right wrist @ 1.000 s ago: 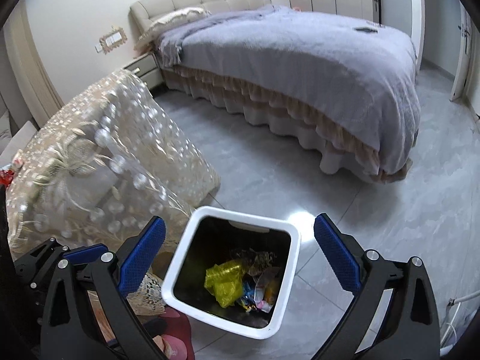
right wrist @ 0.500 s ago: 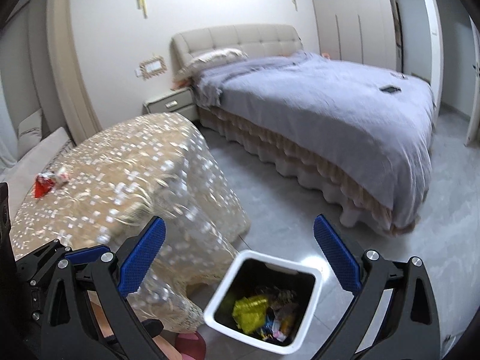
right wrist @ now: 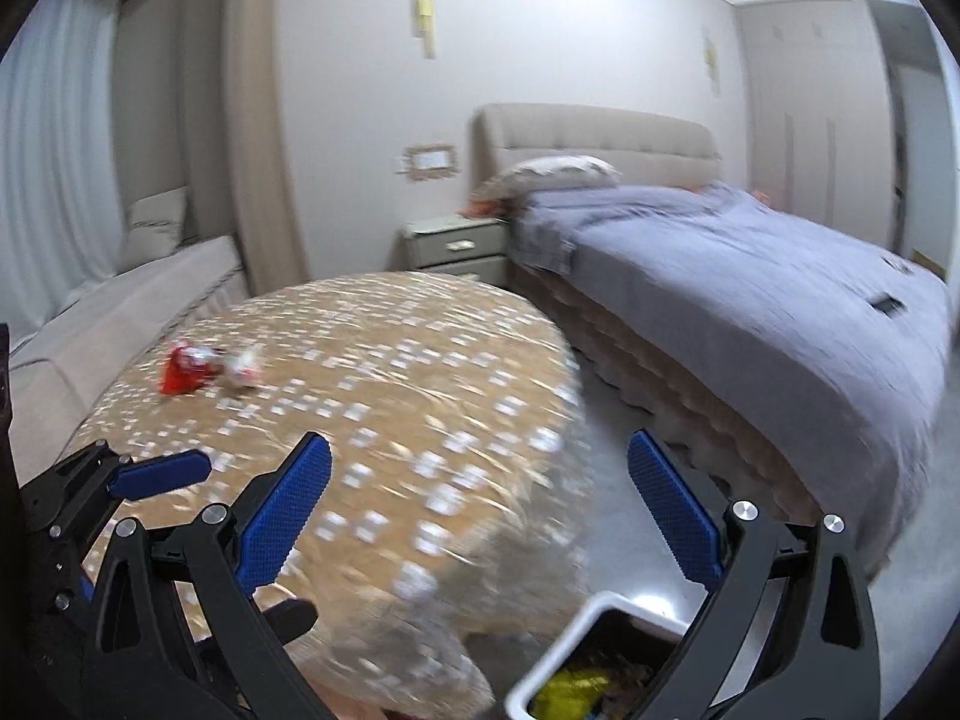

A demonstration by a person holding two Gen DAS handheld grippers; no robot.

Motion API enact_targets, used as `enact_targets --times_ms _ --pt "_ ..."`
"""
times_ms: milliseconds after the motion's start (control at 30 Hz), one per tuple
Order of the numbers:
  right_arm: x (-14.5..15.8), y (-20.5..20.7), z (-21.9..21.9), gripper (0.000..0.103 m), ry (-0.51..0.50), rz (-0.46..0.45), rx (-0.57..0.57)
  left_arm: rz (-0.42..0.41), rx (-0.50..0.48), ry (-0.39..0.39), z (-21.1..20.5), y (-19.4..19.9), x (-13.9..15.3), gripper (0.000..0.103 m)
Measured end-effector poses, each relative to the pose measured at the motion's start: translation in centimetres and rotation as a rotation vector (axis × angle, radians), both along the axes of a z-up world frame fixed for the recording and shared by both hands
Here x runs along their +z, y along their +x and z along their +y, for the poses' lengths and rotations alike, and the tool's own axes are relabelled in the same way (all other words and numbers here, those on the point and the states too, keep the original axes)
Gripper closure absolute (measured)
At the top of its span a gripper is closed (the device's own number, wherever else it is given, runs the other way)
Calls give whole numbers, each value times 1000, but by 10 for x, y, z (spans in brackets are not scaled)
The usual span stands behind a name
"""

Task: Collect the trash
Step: 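Move both tools back over the red wrapper and clear bag, then grasp the red snack wrapper with the left tool while the right tool grasps the clear plastic bag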

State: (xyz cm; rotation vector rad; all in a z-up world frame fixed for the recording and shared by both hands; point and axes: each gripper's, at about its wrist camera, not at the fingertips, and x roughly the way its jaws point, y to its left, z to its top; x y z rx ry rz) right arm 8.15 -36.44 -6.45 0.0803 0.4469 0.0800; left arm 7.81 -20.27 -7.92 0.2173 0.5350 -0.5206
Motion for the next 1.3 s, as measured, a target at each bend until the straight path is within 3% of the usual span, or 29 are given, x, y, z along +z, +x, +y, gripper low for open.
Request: enact_targets --times_ms 300,633,1133,1300 --pt "18 50 90 5 -19 -45 155 -57 194 25 95 28 20 5" --pt "15 114 175 4 -56 -13 266 -51 373 64 182 86 20 5" --pt "-14 195 241 5 -135 75 336 46 484 76 260 171 -12 5" --pt "-26 228 254 4 -176 121 327 94 498 122 276 211 -26 5"
